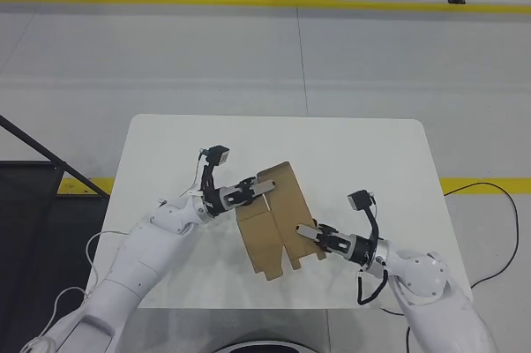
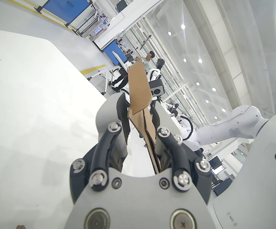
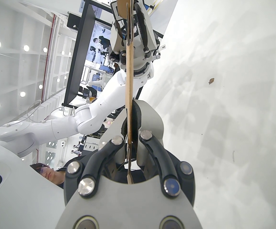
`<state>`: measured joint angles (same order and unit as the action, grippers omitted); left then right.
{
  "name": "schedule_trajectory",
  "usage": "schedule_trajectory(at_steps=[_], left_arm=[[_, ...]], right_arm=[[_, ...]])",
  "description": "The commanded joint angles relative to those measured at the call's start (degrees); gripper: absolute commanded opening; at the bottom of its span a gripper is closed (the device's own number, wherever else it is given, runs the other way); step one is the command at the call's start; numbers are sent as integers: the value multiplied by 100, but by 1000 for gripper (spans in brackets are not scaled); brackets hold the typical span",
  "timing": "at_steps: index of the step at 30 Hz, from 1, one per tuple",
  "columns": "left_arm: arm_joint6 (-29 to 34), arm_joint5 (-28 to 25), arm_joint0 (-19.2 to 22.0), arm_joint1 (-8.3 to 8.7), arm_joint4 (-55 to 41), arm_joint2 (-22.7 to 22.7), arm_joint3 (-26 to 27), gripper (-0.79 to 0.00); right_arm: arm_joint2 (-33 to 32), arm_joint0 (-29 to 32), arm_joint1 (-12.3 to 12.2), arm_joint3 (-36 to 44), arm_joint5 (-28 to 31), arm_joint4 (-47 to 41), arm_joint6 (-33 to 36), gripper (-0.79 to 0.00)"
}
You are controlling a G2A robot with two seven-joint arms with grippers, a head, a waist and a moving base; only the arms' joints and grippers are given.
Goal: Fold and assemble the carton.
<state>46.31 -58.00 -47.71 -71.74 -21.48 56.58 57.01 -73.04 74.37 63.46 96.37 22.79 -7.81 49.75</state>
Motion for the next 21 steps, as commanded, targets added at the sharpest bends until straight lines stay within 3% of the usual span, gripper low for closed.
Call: schedule_trajectory(at_steps=[1, 6, 13, 14, 15, 16, 21], left_arm=[[-3, 0, -6, 4, -16, 2, -1, -514], [-3, 0, -19, 18, -61, -2, 21, -585], [-3, 0, -44, 50, -113, -7, 60, -748], [-3, 0, -45, 53, -115, -8, 64, -776], [-3, 0, -49, 57, -127, -5, 77, -785], [-3, 0, -55, 61, -135, 2, 88, -785], [-3, 0, -93, 76, -140, 67, 142, -785]], right_arm=[[4, 2, -5, 9, -4, 13, -1, -785], [19, 8, -15, 40, -17, 27, -4, -785], [42, 13, -31, 78, -51, 62, -7, -767], [45, 12, -32, 77, -55, 64, -6, -628], [49, 10, -33, 80, -65, 63, -7, -416], [51, 7, -35, 83, -74, 72, -15, -28], [28, 35, -44, 113, -14, 61, -102, 0]])
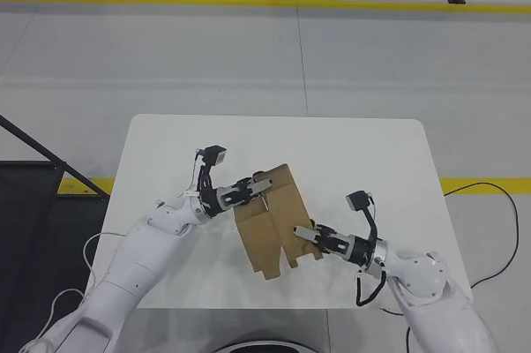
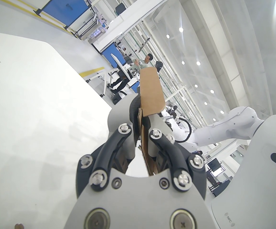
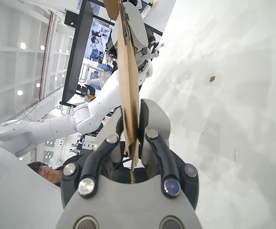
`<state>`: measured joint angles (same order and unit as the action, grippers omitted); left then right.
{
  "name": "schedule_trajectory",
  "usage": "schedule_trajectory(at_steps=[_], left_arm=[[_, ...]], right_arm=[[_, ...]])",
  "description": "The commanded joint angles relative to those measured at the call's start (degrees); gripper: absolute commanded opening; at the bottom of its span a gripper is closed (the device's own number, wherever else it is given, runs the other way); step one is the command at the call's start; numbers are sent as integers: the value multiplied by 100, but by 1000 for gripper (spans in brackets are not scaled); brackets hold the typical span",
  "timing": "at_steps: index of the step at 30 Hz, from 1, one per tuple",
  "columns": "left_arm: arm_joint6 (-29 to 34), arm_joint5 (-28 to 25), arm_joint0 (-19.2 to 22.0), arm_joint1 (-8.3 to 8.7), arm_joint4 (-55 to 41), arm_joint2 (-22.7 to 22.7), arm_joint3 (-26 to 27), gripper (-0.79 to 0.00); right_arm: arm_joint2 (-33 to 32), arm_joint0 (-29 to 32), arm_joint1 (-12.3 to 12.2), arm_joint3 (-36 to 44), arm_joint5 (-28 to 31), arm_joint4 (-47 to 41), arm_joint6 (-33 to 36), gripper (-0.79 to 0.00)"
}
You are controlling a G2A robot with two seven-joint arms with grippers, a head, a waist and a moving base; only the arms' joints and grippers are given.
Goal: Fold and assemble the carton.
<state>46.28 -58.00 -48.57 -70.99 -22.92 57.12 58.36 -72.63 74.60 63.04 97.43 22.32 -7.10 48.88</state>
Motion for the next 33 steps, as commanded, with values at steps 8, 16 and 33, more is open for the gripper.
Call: schedule_trajectory(at_steps=[8, 16, 33], left_arm=[[0, 0, -55, -2, 18, 74, 74, -785], [0, 0, -108, -24, -9, 126, 125, -785], [-214, 0, -216, -120, -50, 370, 119, -785]], right_arm=[[-354, 348, -59, 204, 562, -118, -222, 0], [-900, 969, -132, 793, 858, 826, -883, 0], [-1109, 2143, -190, 1674, 670, 1019, -1154, 0]])
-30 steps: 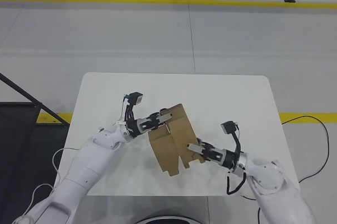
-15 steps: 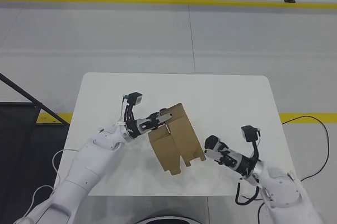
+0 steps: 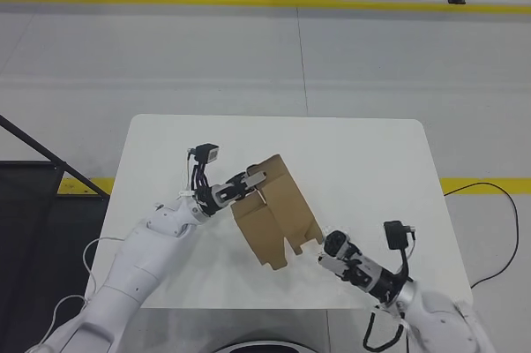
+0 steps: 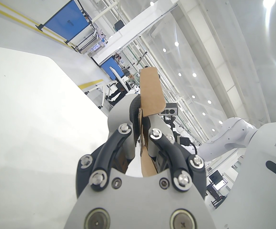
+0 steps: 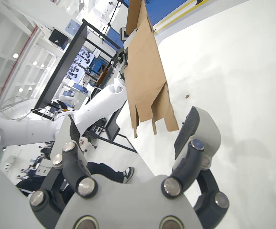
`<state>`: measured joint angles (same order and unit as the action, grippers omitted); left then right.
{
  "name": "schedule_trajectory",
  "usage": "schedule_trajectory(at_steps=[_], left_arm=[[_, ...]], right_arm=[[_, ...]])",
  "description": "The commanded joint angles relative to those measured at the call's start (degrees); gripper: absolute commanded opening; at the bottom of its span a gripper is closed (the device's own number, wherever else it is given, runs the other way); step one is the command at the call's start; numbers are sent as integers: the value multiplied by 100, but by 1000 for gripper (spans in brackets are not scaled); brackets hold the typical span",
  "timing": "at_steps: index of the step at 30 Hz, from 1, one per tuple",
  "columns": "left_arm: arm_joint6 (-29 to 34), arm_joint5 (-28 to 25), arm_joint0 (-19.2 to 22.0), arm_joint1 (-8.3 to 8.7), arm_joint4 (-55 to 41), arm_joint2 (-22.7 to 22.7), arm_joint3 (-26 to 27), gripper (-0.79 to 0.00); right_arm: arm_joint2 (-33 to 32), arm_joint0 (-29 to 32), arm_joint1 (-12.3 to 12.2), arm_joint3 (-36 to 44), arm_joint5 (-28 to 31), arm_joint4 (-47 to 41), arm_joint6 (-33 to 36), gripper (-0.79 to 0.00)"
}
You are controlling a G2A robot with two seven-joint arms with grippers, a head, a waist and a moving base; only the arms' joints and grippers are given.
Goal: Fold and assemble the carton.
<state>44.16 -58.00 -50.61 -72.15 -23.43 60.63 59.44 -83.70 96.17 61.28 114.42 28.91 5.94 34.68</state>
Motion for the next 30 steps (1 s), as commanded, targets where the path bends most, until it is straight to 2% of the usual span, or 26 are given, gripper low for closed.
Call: schedule_trajectory(at_steps=[1, 5, 18, 30], left_arm=[[-4, 0, -20, -8, -2, 30, 14, -785], [-8, 0, -51, -31, 10, 91, 31, -785], [8, 0, -72, -116, 50, 187, 22, -785], [107, 0, -80, -189, 2, 239, 33, -785]], right_arm=[[-6, -29, -22, -46, 26, -419, 383, 0], [114, -183, -60, -236, 123, -1139, 1100, 0], [448, -558, -92, -623, 102, -2148, 1822, 0], [1019, -1090, -23, -1074, 6, -2332, 1707, 0]])
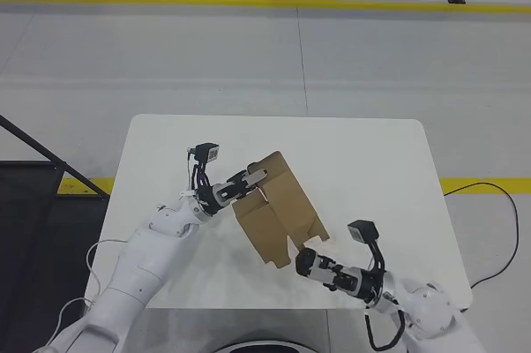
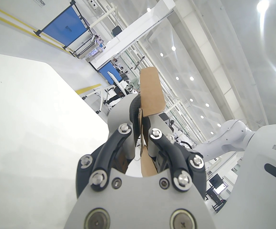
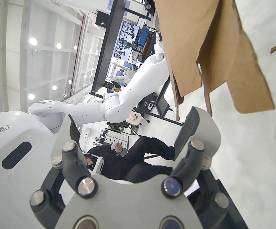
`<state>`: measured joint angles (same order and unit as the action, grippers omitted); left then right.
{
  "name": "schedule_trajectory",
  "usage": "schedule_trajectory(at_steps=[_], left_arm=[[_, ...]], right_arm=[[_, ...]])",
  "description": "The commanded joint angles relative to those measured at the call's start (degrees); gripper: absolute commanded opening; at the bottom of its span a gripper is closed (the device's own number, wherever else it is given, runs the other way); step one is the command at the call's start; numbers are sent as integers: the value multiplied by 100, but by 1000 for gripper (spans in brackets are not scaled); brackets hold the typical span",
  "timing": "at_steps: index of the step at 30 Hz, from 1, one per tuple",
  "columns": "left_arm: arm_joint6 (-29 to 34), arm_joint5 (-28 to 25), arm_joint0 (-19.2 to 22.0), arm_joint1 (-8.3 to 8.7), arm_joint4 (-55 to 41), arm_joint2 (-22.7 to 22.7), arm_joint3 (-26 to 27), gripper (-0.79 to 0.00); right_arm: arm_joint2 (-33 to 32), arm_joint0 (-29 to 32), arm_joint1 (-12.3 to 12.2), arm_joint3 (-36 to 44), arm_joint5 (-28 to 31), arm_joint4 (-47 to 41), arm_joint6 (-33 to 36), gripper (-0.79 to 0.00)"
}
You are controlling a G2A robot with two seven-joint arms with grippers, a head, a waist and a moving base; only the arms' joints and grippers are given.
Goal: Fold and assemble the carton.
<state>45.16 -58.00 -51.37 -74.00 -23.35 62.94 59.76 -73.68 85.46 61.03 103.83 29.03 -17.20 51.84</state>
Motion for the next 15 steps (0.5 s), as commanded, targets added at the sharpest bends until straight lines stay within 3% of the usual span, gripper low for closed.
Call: schedule_trajectory(at_steps=[1, 15], left_arm=[[21, 0, -8, -9, -24, 14, 12, -785], [112, 0, -43, -51, -101, 41, 9, -785]], right_arm=[[39, -43, 5, -36, -9, -37, -17, 0], [197, -219, 23, -142, 16, -62, -153, 0]])
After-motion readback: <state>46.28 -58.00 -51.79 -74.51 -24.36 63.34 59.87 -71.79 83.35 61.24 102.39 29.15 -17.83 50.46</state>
